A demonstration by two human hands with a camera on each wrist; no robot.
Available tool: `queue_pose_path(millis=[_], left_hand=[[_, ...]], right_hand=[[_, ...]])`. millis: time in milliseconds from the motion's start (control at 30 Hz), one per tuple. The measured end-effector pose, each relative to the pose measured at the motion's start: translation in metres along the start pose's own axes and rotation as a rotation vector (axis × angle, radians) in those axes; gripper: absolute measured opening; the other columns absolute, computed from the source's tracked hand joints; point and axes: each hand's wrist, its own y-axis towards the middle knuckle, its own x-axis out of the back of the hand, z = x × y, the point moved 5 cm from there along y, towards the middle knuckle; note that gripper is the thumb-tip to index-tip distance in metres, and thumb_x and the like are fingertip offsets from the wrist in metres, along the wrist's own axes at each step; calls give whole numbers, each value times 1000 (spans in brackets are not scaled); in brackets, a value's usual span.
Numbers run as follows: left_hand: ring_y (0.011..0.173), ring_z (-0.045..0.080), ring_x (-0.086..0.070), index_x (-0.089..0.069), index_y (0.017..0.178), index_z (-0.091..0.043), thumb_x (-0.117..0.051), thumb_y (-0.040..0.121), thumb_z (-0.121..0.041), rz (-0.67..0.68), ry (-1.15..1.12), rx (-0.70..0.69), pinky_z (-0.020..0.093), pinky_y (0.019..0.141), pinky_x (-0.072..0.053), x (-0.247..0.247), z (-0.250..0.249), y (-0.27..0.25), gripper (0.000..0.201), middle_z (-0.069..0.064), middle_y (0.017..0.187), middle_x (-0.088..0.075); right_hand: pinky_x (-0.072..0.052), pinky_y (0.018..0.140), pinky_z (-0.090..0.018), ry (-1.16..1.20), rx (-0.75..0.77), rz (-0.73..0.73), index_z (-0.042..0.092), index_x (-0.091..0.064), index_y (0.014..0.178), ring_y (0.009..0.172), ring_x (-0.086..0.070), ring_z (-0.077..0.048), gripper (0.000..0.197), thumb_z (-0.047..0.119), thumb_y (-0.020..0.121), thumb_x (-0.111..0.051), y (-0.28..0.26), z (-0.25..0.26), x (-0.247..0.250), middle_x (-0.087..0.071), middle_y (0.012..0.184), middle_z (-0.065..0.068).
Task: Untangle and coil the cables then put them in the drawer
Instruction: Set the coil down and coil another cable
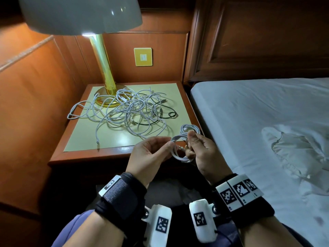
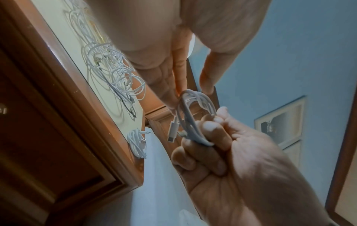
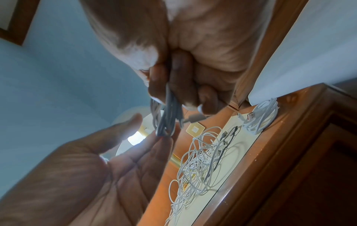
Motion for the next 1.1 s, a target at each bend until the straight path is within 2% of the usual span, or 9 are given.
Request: queue_pose_path(millis=[100, 233, 433, 533, 667, 800, 933, 1033, 1100], left_hand=[[83, 24, -71, -70, 99, -4, -77, 76, -10, 21, 27, -6, 30, 77, -59, 0, 2, 2, 25, 15, 92, -76], [77, 24, -70, -65, 107, 3, -71, 75, -8, 60, -161, 45, 31, 76, -58, -1, 5, 1, 34, 18, 89, -74], [81, 27, -69, -62, 110, 6, -63, 81, 0, 148, -401, 88, 32, 80, -58, -8, -1, -2, 30, 17, 87, -70], [81, 26, -69, -61, 111, 6, -63, 84, 3, 207, -462, 101, 31, 79, -58, -12, -4, -3, 28, 15, 86, -67], [69, 21, -67, -55, 114, 7, -55, 87, 3, 272, -506, 136, 27, 69, -58, -18, -7, -5, 27, 12, 72, -64], [74, 22, -60, -58, 116, 5, -61, 84, -9, 187, -280, 38, 27, 71, -55, -11, -2, -1, 35, 13, 76, -64], [79, 23, -63, -63, 104, -2, -66, 84, -16, 173, -61, -33, 36, 78, -52, -5, -3, 1, 24, 14, 86, -69], [85, 20, -65, -65, 102, -3, -73, 87, -22, 179, 66, -56, 33, 79, -52, -1, -3, 0, 26, 12, 92, -71], [85, 18, -67, -67, 100, -6, -69, 82, -25, 165, 104, -64, 29, 75, -54, 1, -4, 1, 27, 11, 92, -72]], right_hand=[[-37, 52, -13, 20, 19, 34, 30, -66, 62, 54, -41, -3, 35, 41, 91, -50, -1, 0, -3, -47, 56, 14], [-39, 50, -9, -92, 71, 57, 23, -56, 70, 46, -45, 1, 35, 27, 103, -45, -6, 6, -5, -50, 49, 12], [-44, 61, -23, -161, 139, 49, -2, -55, 85, 58, -46, -7, 48, 45, 94, -50, -2, 5, -4, -51, 61, 6], [-47, 63, -20, -156, 162, 3, -1, -58, 88, 59, -52, -6, 48, 46, 91, -52, -1, 5, -2, -56, 62, 4], [-50, 67, -22, -176, 135, -36, 0, -61, 99, 62, -59, -1, 48, 47, 88, -53, 2, -1, 2, -61, 64, 8], [-53, 73, -32, -264, 113, -54, 15, -65, 96, 68, -58, -5, 47, 59, 85, -54, 4, -7, 9, -62, 70, 10], [-49, 68, -12, -287, 132, -75, 22, -64, 92, 71, -62, 3, 31, 51, 86, -52, 2, 2, 12, -68, 78, 11], [-50, 72, -10, -329, 129, -95, 21, -64, 100, 86, -65, -7, 36, 52, 87, -51, 2, 5, 15, -70, 98, 1], [-50, 74, -12, -314, 120, -98, 20, -63, 104, 90, -64, -12, 38, 51, 88, -50, 1, 5, 15, -70, 102, 0]])
